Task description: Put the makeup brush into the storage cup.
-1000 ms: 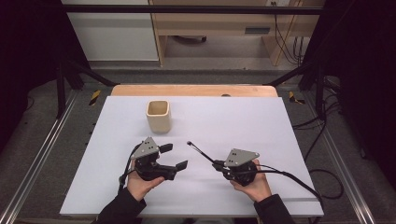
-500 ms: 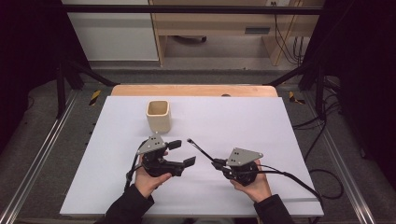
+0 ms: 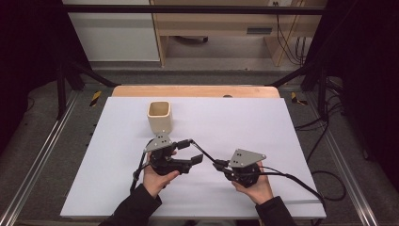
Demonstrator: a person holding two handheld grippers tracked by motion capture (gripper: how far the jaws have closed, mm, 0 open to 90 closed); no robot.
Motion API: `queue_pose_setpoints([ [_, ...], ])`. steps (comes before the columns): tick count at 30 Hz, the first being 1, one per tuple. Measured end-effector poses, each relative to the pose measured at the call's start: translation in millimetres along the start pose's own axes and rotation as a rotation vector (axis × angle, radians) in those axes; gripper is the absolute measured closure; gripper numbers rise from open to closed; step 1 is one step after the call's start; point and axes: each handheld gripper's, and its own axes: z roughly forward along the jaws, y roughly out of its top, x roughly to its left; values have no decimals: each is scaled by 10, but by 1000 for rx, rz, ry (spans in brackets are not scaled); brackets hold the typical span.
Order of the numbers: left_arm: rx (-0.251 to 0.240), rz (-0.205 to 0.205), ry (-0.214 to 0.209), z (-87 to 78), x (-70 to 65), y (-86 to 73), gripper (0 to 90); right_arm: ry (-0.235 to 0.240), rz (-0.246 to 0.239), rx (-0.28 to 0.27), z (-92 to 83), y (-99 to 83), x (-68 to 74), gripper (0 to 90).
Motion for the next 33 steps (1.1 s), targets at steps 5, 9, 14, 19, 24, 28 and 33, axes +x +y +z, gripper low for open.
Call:
queue_pose_setpoints([
  [5, 1, -4, -7, 25, 3, -8, 283, 7, 0, 3, 8, -4, 2, 836],
  [9, 1, -13, -14, 44, 6, -14, 317, 9, 2, 1, 14, -5, 3, 836],
  [14, -4, -24, -23, 60, -2, -24, 374, 12, 3, -1, 28, -10, 6, 836],
  [19, -14, -35, -19, 58, -3, -30, 444, 15, 4, -1, 49, -18, 13, 836],
  [24, -20, -42, -18, 63, -4, -46, 519, 20, 7, -8, 70, -19, 21, 836],
  [28, -21, -50, -20, 70, -7, -57, 558, 20, 6, -5, 82, -27, 27, 835],
  [33, -24, -54, -21, 79, -18, -70, 612, 30, 8, -11, 107, -34, 37, 835],
])
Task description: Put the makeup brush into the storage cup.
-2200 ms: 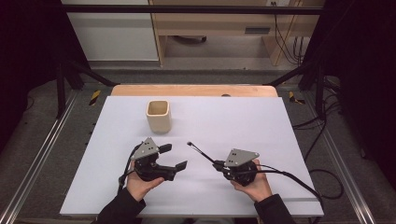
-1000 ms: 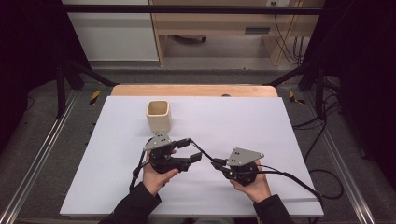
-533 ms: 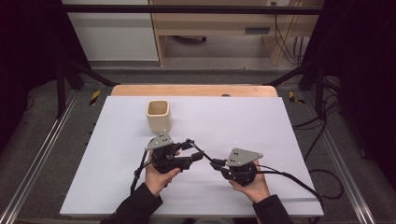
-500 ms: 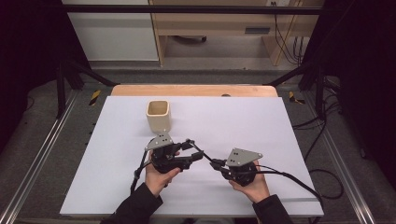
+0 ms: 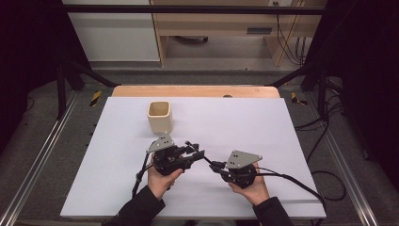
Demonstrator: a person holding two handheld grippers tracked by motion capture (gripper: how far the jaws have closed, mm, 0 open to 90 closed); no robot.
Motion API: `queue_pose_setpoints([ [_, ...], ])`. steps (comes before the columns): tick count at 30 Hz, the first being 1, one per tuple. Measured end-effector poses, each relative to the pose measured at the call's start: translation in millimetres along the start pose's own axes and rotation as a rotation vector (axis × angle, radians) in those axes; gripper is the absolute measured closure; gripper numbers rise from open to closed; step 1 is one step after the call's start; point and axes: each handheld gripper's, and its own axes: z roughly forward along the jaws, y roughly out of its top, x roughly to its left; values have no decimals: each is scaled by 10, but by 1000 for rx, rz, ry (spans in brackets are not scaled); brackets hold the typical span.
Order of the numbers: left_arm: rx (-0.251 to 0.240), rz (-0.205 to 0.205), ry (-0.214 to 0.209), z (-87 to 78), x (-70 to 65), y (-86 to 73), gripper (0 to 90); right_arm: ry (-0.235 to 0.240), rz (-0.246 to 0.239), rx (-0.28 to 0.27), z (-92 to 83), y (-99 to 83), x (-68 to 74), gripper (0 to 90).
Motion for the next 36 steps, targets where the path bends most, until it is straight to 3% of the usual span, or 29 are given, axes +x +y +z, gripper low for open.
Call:
queue_pose_setpoints([
  [10, -13, -22, -4, -13, 5, -11, 722, 8, 3, -11, 32, -14, 19, 834],
  [19, -25, -29, -21, -21, -17, -10, 761, 9, -2, -15, 49, -22, 27, 834],
  [36, -35, -9, -59, -23, -122, -8, 831, 1, -12, -14, 75, -37, 34, 818],
])
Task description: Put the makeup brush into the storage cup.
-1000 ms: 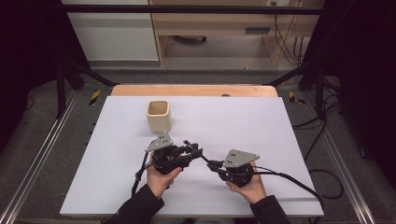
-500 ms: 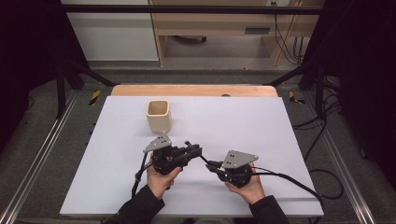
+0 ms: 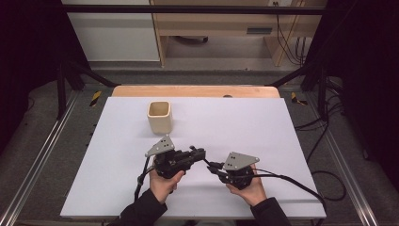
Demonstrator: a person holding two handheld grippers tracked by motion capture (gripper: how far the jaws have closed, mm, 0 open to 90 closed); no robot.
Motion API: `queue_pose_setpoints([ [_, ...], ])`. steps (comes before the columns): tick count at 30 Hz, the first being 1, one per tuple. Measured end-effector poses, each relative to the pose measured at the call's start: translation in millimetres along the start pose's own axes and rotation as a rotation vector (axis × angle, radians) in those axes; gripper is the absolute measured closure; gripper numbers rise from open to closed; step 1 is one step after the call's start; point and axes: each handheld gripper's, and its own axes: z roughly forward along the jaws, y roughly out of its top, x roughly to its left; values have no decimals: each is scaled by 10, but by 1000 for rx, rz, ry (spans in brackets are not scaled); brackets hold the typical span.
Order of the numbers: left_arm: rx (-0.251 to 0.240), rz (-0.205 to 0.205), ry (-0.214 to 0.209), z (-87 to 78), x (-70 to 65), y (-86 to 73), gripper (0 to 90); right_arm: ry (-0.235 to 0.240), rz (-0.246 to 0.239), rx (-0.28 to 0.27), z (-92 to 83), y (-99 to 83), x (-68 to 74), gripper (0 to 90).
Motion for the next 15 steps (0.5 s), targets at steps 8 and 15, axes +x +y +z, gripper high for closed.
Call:
queue_pose_setpoints([
  [8, 7, 20, 5, -1, -22, 6, 834, -3, 11, -1, 3, 0, 0, 792],
  [15, 3, 29, 27, -53, 7, 34, 834, -13, 44, -23, -35, 21, -7, 642],
])
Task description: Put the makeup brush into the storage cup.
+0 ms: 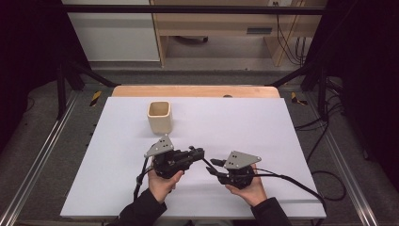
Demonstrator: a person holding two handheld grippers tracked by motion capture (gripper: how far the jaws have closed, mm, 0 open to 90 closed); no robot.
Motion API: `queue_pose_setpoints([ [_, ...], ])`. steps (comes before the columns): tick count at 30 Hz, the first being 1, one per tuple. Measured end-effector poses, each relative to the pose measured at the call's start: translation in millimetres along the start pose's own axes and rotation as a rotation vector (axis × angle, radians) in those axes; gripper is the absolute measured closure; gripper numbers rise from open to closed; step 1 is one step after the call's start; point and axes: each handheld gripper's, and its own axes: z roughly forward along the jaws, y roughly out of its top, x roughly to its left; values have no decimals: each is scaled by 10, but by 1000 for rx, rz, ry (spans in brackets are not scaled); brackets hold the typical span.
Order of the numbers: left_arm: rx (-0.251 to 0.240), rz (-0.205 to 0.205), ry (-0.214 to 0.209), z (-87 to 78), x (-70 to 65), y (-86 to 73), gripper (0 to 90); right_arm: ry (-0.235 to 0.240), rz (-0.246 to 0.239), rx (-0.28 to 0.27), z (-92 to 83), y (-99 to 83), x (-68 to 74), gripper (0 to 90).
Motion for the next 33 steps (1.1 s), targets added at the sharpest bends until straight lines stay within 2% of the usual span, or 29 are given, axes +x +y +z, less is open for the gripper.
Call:
queue_pose_setpoints([
  [3, 0, 3, 18, -40, 30, 18, 834, -6, 35, -15, -51, 17, -26, 545],
  [7, -1, 7, 40, -84, 65, 39, 834, -37, 77, -29, -114, 15, -74, 444],
  [12, -1, 4, 67, -147, 115, 65, 834, -106, 145, -41, -211, -23, -174, 272],
  [15, 0, 3, 81, -188, 142, 80, 834, -142, 180, -38, -272, -58, -237, 209],
  [25, 12, 9, 151, -337, 230, 131, 834, -219, 232, -51, -460, -144, -402, 134],
  [33, -1, -1, 216, -510, 333, 188, 834, -255, 269, -51, -566, -202, -503, 117],
])
